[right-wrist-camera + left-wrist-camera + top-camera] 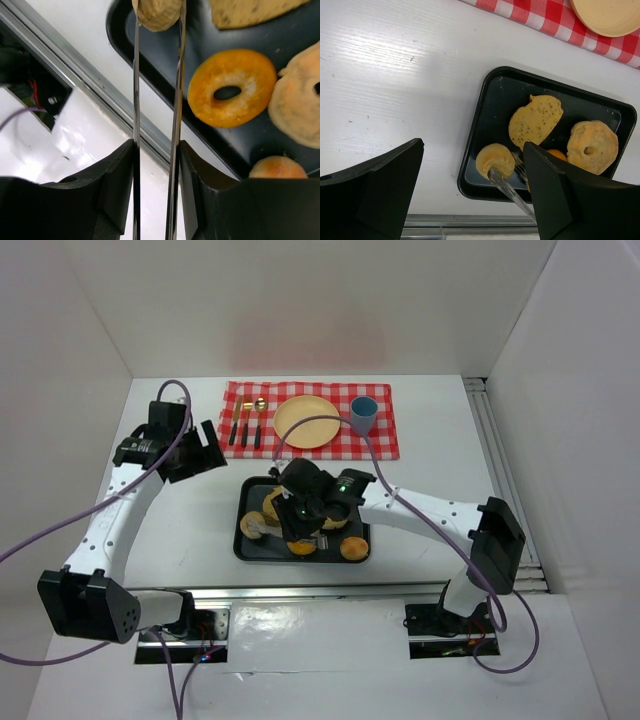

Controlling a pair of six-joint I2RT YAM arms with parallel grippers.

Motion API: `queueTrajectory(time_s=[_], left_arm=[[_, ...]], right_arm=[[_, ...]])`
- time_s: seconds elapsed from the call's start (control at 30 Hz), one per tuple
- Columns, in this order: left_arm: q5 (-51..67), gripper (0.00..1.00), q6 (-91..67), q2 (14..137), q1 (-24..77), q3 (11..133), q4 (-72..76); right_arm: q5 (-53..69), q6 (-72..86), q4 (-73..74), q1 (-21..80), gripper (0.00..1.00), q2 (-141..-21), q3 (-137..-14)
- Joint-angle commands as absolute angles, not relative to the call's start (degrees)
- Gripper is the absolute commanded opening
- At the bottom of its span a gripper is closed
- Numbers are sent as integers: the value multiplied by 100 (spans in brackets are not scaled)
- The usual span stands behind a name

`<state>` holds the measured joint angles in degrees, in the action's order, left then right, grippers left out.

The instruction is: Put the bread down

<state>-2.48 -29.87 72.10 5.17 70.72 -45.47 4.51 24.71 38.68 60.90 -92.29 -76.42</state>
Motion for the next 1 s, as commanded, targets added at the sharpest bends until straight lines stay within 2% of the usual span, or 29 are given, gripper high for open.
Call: queueTrajectory(time_s=[0.0,0.17,0.3,0.5,0.67,0.73,0.83,0.9,0.97], left_arm=[[-115,94,-2821,7014,317,7189,-4509],[-166,94,-2873,6961,176,7242,-4509],[-115,92,-2874,6961,123,7189,-4509],[289,91,-2804,6908,447,6953,-4562],[589,91,-3164,6961,755,6610,-4509],[641,91,-3242,6961,844,6487,-4509],[642,92,-3348,6961,1141,6364,-4386],[703,92,-3480,7092,1230,6275,-4315],[773,93,-3560,7171,1317,6135,-4184]], right_arm=[[2,2259,4200,5925,45,-9009,-8287],[-308,1969,4176,5057,45,-8947,-8560],[-527,1881,3798,4370,45,-9421,-8946],[-756,1881,2963,3710,45,-10658,-9860],[-755,1881,2971,3445,45,-11608,-10765],[-809,1933,2884,3376,45,-11750,-10767],[-809,1995,2664,3305,49,-11865,-10653],[-747,1995,2663,3243,55,-11865,-10652],[-686,1995,2663,3243,57,-11865,-10652]])
